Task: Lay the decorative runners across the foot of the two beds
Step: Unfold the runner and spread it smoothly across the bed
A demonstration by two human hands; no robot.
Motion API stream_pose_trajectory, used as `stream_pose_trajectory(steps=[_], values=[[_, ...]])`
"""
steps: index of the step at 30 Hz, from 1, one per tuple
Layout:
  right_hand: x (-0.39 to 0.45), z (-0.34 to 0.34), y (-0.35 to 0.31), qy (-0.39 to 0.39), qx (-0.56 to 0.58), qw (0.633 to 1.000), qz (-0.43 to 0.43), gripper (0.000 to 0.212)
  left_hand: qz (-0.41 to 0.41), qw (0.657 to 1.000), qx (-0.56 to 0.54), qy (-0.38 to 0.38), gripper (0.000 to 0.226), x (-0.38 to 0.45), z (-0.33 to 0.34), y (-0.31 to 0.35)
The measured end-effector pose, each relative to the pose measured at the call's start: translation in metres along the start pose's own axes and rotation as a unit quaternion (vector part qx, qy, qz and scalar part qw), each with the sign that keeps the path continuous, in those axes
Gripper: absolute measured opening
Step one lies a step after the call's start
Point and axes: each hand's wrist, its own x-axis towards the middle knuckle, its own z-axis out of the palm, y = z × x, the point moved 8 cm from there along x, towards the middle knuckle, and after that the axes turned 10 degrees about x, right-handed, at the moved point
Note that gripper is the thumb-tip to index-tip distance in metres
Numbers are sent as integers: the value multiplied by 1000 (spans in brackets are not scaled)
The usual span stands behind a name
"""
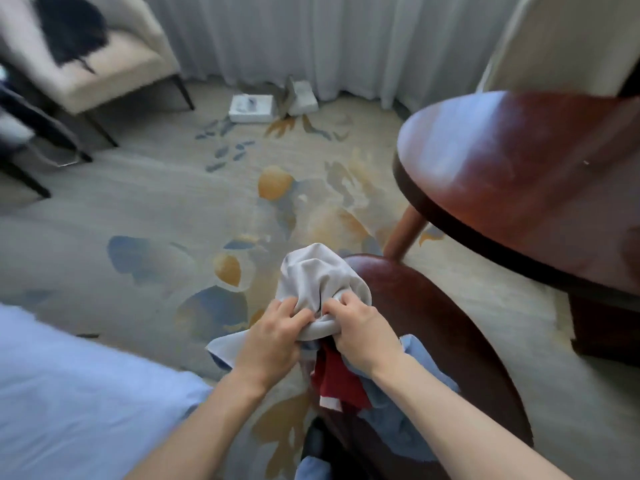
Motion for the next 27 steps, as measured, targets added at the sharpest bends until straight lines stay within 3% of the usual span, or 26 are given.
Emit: stream_pose_trajectory(steps=[5,11,18,27], values=[[3,12,-131,-12,-24,989,-142,21,-117,988,33,91,20,-81,-87,-55],[-23,74,-267,-73,-52,963,-254,34,-257,954,42,149,19,-210,-153,-111],[-92,196,-434,-158,-90,903,-388,41,-409,888,60,202,27,-408,-196,-178],[-216,375,-627,-228,-91,832,-498,46,-528,813,83,230,24,-676,-226,-257]])
